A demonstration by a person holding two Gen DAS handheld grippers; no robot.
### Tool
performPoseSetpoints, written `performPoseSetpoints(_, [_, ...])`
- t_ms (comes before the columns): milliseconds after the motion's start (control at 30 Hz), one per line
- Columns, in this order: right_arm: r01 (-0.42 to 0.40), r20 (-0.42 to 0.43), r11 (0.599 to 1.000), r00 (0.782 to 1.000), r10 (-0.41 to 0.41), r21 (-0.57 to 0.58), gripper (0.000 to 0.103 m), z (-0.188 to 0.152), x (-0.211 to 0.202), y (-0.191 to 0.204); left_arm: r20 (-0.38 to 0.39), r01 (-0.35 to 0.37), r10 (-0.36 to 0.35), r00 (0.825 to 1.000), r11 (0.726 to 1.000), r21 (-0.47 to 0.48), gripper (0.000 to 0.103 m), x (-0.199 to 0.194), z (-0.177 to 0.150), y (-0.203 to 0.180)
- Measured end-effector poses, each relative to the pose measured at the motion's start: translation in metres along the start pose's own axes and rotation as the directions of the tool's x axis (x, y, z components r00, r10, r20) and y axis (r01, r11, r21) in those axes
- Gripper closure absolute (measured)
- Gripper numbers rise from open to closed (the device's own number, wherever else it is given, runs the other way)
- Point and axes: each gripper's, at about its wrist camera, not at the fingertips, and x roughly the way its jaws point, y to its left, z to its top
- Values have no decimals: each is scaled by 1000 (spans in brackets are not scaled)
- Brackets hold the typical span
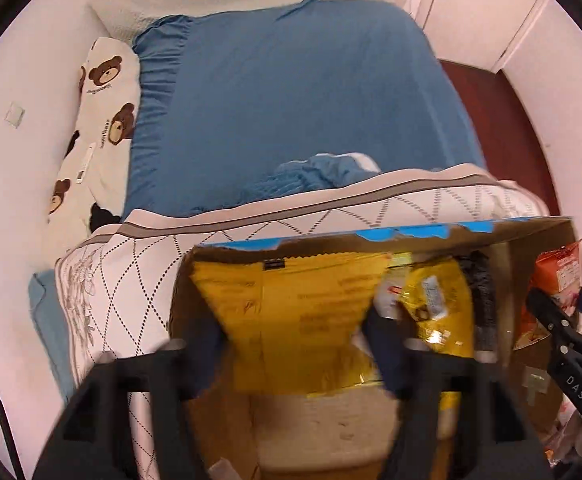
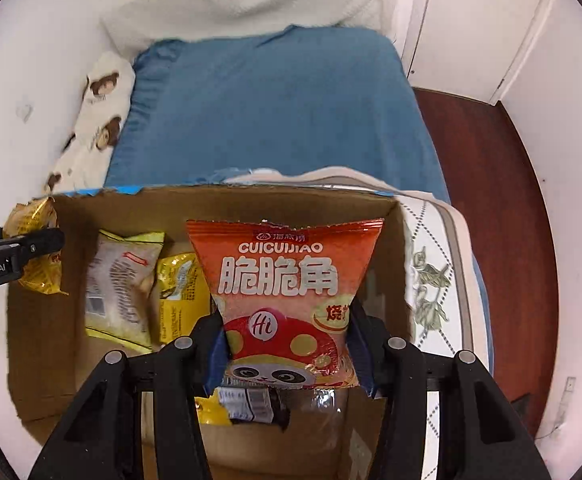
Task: Organize snacks
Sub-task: 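Carry both bags into the cardboard box and open both tools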
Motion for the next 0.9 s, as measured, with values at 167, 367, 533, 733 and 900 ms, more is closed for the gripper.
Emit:
performPoseSetpoints(167, [29,-1,999,1000,-29,-14,8,7,16,7,12,32,-32,999,999,-1,8,9,0,-7])
performPoseSetpoints(367, [15,-28,1000,1000,-15,8,8,2,26,4,54,42,-41,998,999,-10,8,11,-5,-12])
performPoseSetpoints(533, [3,-21,1000,1000,-2,26,8,-16,16,0,118,52,-46,992,998,-43,8,-3,-19,-11])
performPoseSetpoints(733, [-8,14,999,1000,7,37,8,-45,-8,0,182,89,-78,980,995,-52,8,-22,-53,-15])
performPoseSetpoints(900, [12,88,1000,996,-14,24,8,-72,-40,8,247,61,-49,968,997,-44,8,-43,-85,-21])
